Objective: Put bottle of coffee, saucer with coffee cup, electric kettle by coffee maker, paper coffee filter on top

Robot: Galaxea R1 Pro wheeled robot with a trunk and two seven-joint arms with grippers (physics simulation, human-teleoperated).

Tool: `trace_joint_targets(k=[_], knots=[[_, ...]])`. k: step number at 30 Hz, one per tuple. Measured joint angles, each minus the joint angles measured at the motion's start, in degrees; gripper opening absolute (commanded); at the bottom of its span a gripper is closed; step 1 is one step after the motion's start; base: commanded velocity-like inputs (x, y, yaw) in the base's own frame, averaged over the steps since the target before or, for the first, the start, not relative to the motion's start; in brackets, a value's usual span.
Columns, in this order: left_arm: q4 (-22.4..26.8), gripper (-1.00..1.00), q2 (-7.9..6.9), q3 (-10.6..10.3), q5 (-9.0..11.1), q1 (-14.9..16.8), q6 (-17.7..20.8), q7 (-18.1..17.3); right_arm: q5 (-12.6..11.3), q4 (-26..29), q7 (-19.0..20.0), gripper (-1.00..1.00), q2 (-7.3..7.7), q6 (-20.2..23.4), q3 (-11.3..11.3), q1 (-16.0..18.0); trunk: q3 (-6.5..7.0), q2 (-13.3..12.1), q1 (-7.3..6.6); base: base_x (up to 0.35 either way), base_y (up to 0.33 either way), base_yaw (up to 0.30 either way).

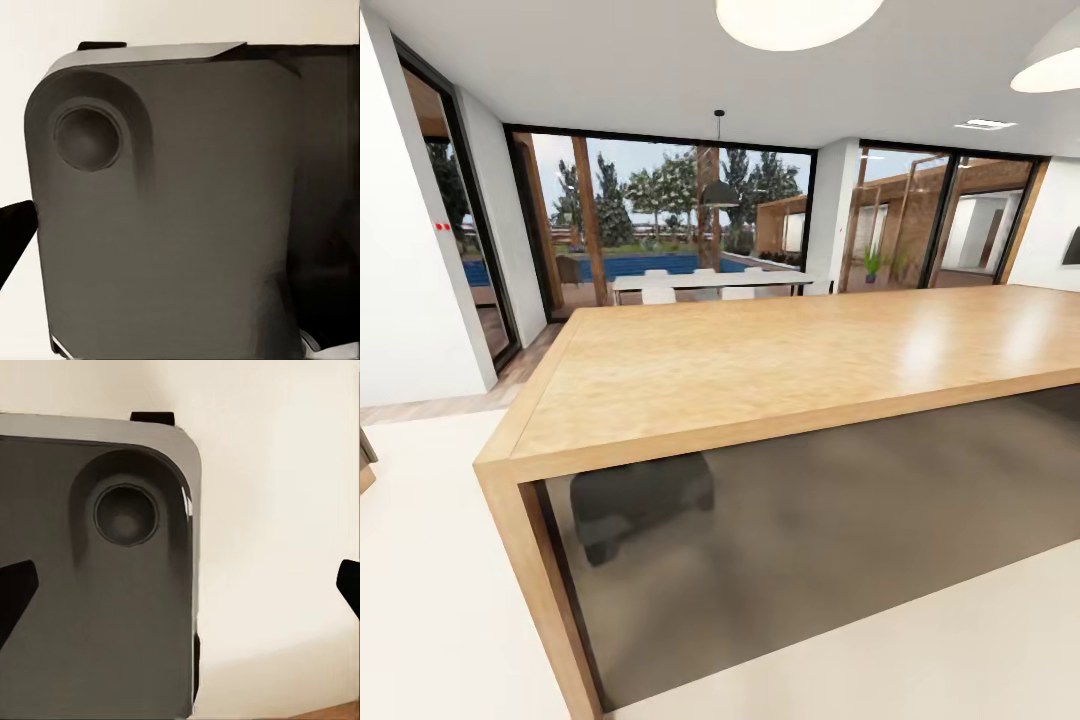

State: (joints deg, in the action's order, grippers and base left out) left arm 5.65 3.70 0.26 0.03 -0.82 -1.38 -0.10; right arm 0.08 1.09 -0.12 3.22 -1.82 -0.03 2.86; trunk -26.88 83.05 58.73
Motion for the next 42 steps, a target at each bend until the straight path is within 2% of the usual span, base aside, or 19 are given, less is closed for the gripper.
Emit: trace_joint_targets(k=[7, 8, 9, 16, 42], knots=[[2.2, 1.0, 0.44, 0.4, 0.1, 0.1, -0.3, 0.2, 0.0, 2.3, -0.1, 1.0, 1.58, -2.2, 0.0, 2.3, 0.0, 0.0, 0.0, 0.0, 0.0, -0.008], [7.7, 1.0, 0.38, 0.4, 0.1, 0.2, -0.6, 0.2, 0.0, 4.7, -0.1, 1.0, 1.62, -6.4, 0.0, 3.1, 0.01, 0.0, 0.0, 0.0, 0.0, -0.114], [8.5, 1.0, 0.3, 0.4, 0.1, 0.1, -1.2, 0.2, 0.0, 5.0, -0.1, 1.0, 1.7, -6.7, 0.0, 3.2, 0.0, 0.0, 0.0, 0.0, 0.0, -0.163], [8.9, 1.0, 0.17, 0.5, 0.1, 0.2, -2.2, 0.3, 0.1, 5.2, -0.1, 1.0, 2.1, -7.0, 0.0, 3.3, 0.0, 0.0, 0.0, 0.0, 0.0, -0.226], [8.9, 1.0, 0.16, 0.5, 0.1, 0.1, -2.3, 0.3, 0.0, 5.3, -0.1, 1.0, 2.22, -7.0, 0.0, 3.3, 0.0, 0.0, 0.0, 0.0, 0.001, -0.241]])
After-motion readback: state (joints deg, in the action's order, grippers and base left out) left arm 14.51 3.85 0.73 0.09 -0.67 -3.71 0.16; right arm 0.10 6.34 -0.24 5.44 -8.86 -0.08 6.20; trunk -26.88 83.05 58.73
